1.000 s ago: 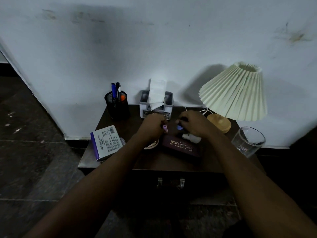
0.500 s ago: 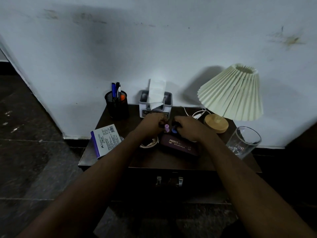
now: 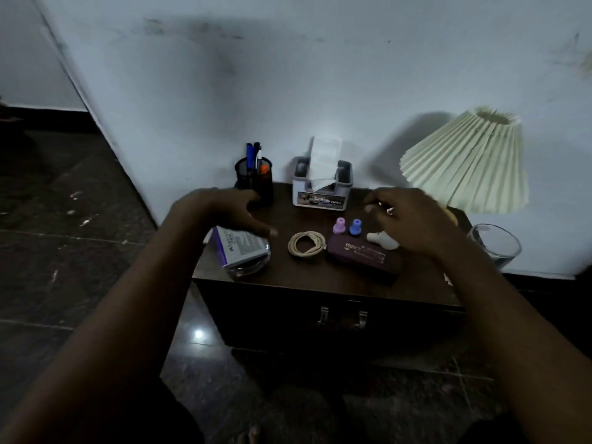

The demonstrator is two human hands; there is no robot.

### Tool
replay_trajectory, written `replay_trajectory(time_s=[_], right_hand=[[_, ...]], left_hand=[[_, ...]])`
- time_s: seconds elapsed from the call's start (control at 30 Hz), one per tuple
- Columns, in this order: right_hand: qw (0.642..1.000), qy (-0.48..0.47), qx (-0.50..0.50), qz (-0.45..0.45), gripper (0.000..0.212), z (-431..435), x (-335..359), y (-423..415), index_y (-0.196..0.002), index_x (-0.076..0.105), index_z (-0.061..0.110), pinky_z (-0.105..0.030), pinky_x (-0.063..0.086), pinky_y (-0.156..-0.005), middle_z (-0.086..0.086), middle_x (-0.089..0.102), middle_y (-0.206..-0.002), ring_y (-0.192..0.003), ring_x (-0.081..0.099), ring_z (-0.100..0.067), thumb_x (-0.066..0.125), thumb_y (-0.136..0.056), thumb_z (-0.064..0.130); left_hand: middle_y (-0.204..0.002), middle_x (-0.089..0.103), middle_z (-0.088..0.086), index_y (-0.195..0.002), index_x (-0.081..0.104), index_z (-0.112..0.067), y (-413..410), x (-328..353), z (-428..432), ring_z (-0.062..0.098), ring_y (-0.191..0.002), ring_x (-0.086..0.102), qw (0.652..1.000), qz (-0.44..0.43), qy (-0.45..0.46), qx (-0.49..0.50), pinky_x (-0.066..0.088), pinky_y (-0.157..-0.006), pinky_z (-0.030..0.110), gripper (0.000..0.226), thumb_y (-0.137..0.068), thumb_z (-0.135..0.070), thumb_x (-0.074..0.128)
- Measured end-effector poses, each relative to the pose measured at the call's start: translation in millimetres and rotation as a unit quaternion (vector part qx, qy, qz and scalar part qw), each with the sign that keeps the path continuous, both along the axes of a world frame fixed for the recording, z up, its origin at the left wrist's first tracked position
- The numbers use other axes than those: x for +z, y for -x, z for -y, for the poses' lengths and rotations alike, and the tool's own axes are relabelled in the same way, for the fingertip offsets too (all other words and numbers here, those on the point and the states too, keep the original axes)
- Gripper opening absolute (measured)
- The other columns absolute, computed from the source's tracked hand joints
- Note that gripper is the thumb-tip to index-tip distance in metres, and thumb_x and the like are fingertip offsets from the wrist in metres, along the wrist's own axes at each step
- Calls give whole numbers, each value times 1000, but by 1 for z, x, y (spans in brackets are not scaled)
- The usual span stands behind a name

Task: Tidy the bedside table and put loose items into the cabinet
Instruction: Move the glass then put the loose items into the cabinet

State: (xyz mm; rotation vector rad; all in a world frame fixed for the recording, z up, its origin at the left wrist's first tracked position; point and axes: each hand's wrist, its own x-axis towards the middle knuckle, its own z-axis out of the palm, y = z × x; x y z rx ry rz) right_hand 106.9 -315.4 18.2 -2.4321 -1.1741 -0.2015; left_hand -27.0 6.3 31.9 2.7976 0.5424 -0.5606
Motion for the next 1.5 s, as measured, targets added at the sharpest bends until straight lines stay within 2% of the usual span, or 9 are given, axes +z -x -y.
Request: replay_trajectory(time_s=[0.1, 0.23, 0.37, 0.5, 0.63, 0.7, 0.93, 1.13, 1.5], right_hand=[[996, -84, -31, 24, 18, 28, 28, 21, -107, 74, 26, -42, 57, -82, 4, 77, -98, -89, 71, -19, 60, -97, 32], [985, -153, -56, -49, 14, 43, 30, 48, -107, 75, 27, -37, 56, -83, 8, 77, -96, -91, 71, -13, 64, -99, 31], [989, -130, -32, -59, 11, 45, 10, 66, -100, 77, 26, -8, 44, -76, 23, 69, -85, -86, 65, 3, 68, -97, 22], [968, -154, -54, -192, 8, 31, -11, 75, -103, 75, 27, -22, 53, -79, 13, 75, -95, -89, 68, 2, 68, -98, 28], [755, -298, -72, -579, 30, 5, -30, 100, -118, 73, 19, -40, 58, -75, -13, 78, -113, -86, 74, -27, 62, -101, 42], [695, -345, -81, -626, 30, 4, -40, 106, -120, 73, 15, -38, 58, -67, -14, 79, -109, -86, 76, -30, 61, -102, 36], [732, -416, -257, -474, 17, 60, -76, 100, -121, 65, 21, -33, 54, -45, -5, 78, -104, -80, 79, -20, 60, -105, 23], [686, -450, -295, -490, 15, 88, -93, 85, -116, 69, 15, -36, 62, -57, -3, 80, -99, -82, 80, -19, 63, -103, 22], [707, -428, -285, -486, 16, 87, -89, 74, -103, 73, 14, -29, 64, -73, -3, 77, -107, -93, 78, -18, 61, -100, 2]], left_hand=[[-170, 18, -1, -163, 10, -40, 26, -17, -2, 37, -154, 20, 997, -66, -40, -1, 25, -124, 55, 151, -39, -91, 80], [-171, 16, 4, -163, 3, -42, 30, -33, 8, 38, -153, 26, 997, -63, -47, -15, 32, -121, 58, 152, -45, -67, 96], [-162, 29, 11, -161, 4, -43, 25, -34, 12, 39, -146, 33, 1000, -13, -27, 7, 40, -115, 56, 143, -55, -44, 99], [-154, 33, 10, -156, 3, -47, 18, -19, 29, 41, -141, 31, 997, 70, -25, -32, 39, -112, 60, 145, -47, -54, 97], [-157, 29, 4, -160, 4, -42, -2, -21, 101, 38, -143, 29, 968, 154, 3, -198, 33, -113, 63, 146, -46, -59, 93], [-157, 26, -1, -158, 0, -49, -10, -33, 137, 33, -145, 27, 944, 183, 32, -273, 31, -113, 62, 145, -46, -57, 92], [-173, 1, -7, -156, -11, -58, -49, -65, 153, 27, -160, -8, 938, 148, 76, -304, -7, -120, 71, 149, -44, -75, 86], [-159, 43, -1, -154, 38, -34, -62, -79, 158, 29, -150, 34, 957, 143, -13, -252, 8, -118, 76, 82, -84, -45, 79], [-140, 57, -5, -134, 53, -28, -60, -80, 138, 20, -135, 52, 969, 116, -35, -217, 15, -119, 72, 65, -78, -48, 80]])
